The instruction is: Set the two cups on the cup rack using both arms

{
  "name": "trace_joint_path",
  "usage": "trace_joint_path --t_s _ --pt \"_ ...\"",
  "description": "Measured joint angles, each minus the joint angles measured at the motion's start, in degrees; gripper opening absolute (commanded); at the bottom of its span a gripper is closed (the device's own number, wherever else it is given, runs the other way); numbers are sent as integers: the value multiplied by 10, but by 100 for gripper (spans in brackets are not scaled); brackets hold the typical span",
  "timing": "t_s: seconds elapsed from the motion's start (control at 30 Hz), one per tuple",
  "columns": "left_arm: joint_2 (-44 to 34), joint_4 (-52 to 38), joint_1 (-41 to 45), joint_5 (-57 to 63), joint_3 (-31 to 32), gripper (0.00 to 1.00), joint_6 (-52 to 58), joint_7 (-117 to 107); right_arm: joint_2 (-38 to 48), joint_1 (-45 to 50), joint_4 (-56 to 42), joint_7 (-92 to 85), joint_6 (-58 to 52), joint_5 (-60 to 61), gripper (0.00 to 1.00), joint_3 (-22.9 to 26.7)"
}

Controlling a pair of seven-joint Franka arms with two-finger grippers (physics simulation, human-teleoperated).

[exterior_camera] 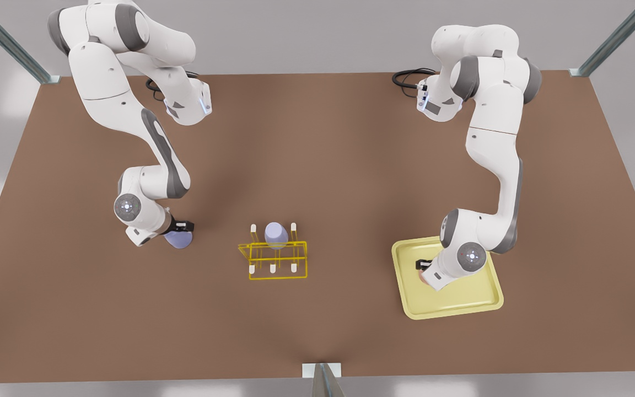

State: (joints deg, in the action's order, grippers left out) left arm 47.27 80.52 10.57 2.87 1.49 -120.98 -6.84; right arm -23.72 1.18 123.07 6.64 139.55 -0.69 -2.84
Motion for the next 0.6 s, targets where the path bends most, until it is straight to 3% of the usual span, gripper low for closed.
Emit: trace_joint_path --t_s 0.27,0.6 --pt "0 -1 0 1 0 85 0 0 0 0 0 -5 4 4 74 0" --pt "-3 -3 0 6 0 80 1 0 -1 0 -5 -18 5 9 72 -1"
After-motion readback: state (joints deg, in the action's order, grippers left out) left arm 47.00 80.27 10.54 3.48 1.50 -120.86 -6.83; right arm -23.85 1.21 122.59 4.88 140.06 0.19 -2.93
